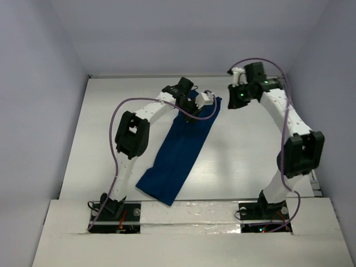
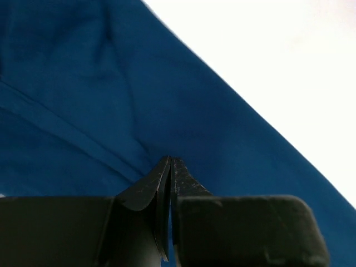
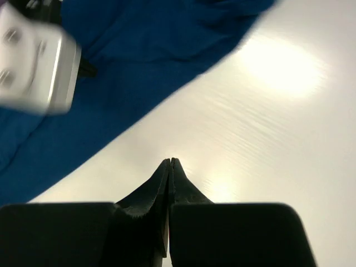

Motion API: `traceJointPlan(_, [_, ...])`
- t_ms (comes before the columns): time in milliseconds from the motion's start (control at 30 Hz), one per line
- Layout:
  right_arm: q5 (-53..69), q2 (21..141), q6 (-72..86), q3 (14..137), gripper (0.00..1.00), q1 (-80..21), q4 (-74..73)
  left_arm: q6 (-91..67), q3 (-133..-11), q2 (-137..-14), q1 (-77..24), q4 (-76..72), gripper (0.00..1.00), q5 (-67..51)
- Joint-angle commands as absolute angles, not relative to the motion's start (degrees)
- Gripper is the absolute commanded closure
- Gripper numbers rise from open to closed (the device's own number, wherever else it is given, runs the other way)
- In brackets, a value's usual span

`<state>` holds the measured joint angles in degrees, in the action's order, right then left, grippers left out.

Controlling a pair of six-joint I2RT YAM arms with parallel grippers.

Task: Fold and stack the t-shirts
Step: Rotate the tshirt 90 degrees

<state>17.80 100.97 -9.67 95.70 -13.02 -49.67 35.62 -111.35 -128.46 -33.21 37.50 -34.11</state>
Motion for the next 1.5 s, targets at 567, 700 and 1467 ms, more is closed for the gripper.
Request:
traceJointPlan(567, [27.9, 82.6, -9.3, 86.7, 1.00, -6.9, -40.5, 21.4, -140.4, -149.5, -32.1, 36.0, 1.00, -29.2])
traceJointPlan(700, [29.3, 82.8, -9.3, 87.4, 1.00, -6.9, -41.0, 19.0, -140.6, -151.0, -32.1, 35.9, 1.00, -25.1])
traceJointPlan(1467, [33.1, 82.2, -9.5, 86.0, 1.00, -6.9, -41.6, 5.3, -148.4, -155.7, -17.3, 31.5, 1.00, -12.9])
